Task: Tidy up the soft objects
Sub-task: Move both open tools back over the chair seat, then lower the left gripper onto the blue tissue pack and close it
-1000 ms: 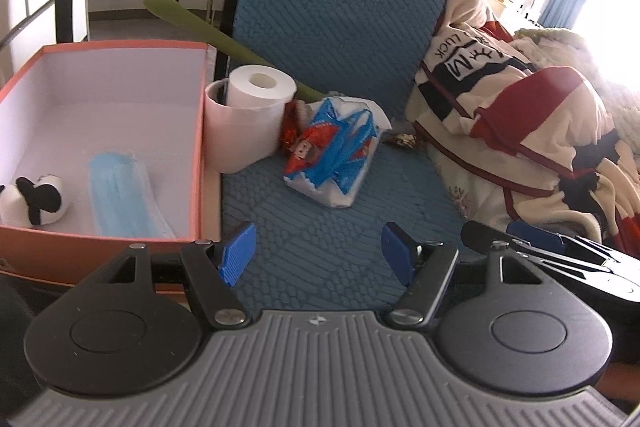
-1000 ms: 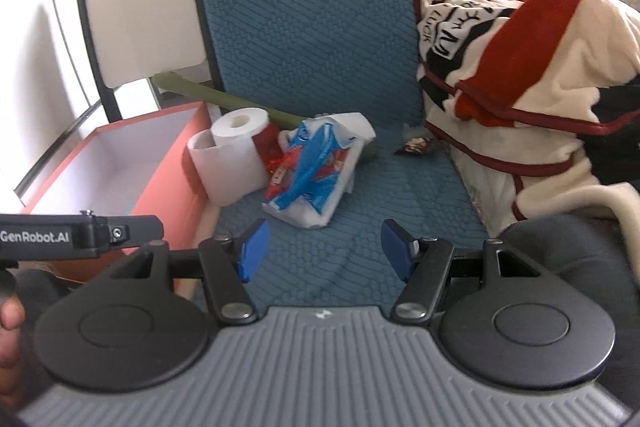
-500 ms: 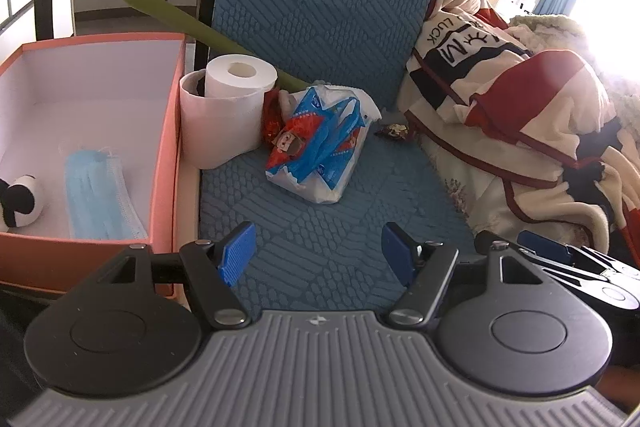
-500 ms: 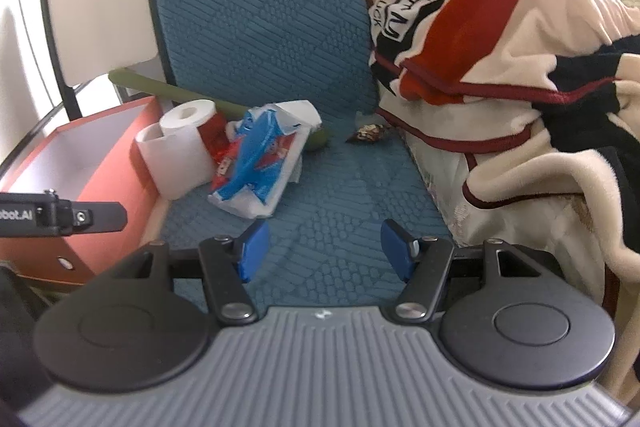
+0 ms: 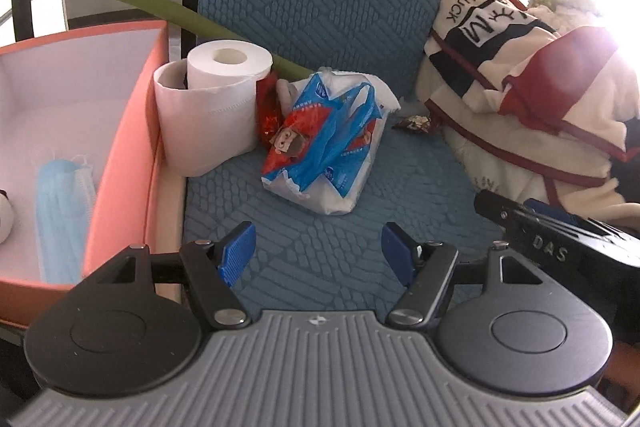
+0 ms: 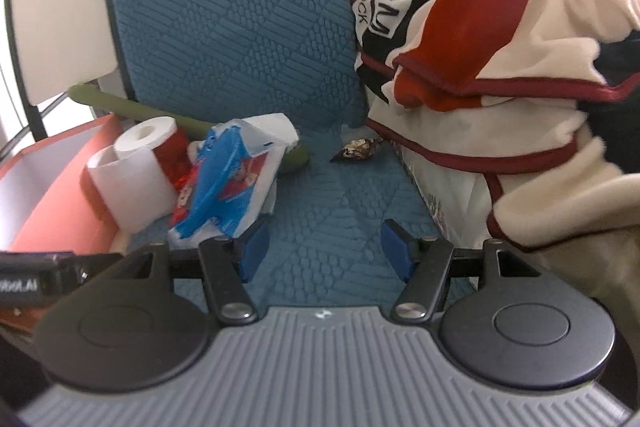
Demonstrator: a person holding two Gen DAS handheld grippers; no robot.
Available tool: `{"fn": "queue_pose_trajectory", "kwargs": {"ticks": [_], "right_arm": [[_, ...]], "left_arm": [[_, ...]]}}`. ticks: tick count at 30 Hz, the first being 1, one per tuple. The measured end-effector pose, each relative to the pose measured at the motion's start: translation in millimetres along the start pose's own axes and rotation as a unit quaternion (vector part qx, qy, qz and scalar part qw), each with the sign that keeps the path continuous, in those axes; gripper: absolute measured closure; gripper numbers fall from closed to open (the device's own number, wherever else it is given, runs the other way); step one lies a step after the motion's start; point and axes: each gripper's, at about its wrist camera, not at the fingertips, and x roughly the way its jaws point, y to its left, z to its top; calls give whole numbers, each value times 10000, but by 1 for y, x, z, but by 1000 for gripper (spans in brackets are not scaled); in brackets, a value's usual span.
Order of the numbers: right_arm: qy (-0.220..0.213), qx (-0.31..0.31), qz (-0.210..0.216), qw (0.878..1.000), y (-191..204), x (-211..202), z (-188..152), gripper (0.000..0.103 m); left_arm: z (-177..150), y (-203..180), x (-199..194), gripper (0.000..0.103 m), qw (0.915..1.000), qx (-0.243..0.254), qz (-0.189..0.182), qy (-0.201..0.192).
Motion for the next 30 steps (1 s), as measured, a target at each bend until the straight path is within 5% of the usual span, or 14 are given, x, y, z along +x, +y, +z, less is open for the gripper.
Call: {"fn": "queue_pose_trajectory", "kwargs": {"ticks": [16, 30], "right_arm": [[-43, -70, 180, 9998, -3, 95, 30, 39], [61, -371, -146, 9992, -9, 166, 57, 39]], "left_arm": [[16, -15, 76, 29, 9990, -18, 451, -38], [35, -34, 122, 31, 9975, 135, 651, -221]]}}
